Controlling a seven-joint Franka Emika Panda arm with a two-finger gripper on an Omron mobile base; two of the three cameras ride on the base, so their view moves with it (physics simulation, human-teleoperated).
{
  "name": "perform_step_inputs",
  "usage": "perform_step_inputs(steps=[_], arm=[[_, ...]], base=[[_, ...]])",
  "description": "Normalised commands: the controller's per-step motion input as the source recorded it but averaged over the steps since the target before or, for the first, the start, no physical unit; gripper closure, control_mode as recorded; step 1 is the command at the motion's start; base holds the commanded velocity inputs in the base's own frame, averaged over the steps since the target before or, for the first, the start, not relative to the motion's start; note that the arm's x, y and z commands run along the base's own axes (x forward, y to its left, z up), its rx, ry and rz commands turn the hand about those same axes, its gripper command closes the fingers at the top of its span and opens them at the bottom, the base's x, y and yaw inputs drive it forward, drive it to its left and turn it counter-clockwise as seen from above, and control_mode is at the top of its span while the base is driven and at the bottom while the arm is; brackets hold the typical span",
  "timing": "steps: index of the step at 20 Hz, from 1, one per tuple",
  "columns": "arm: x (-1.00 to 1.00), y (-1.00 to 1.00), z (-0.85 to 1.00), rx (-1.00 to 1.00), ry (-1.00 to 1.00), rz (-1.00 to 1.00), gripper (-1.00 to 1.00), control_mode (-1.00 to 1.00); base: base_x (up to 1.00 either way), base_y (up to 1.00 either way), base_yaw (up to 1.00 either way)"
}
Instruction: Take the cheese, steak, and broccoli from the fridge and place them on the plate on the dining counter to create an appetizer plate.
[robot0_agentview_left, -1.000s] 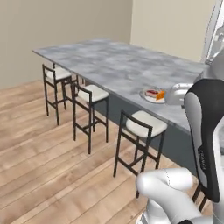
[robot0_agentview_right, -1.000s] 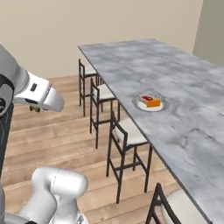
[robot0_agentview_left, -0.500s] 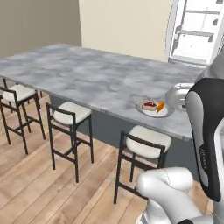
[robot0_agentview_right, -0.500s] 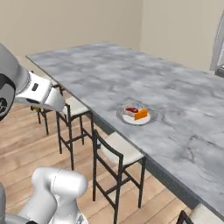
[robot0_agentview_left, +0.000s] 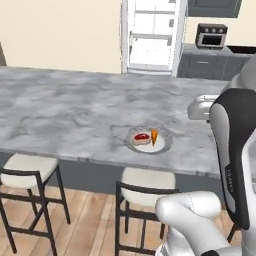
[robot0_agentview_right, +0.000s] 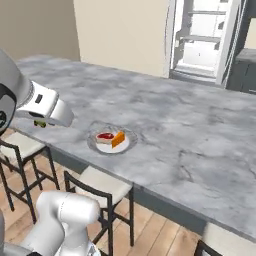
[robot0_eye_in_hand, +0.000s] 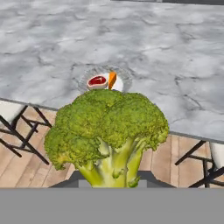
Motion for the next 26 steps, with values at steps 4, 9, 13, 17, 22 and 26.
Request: perform_step_inputs(steps=[4,9,13,17,22,26], arm=[[0.00,0.00,0.00,0.00,0.00,0.00,1.00,1.00],[0.00,0.00,0.00,0.00,0.00,0.00,1.00,1.00],[0.00,0.00,0.00,0.00,0.00,0.00,1.00,1.00],[0.23,0.15,-0.19,0.00,0.03,-0.04,1.00,-1.00],[0.25,0.30,-0.20,0.00,0.04,0.00,1.00,-1.00],[0.12,0.04,-0.40,0.04,0.02,0.05,1.00,-1.00]], base=[[0.78,0.31,-0.63],[0.83,0.84,-0.66],[0.68,0.71,-0.48],[0.09,0.05,-0.03],[0.00,0.00,0.00],[0.00,0.00,0.00]])
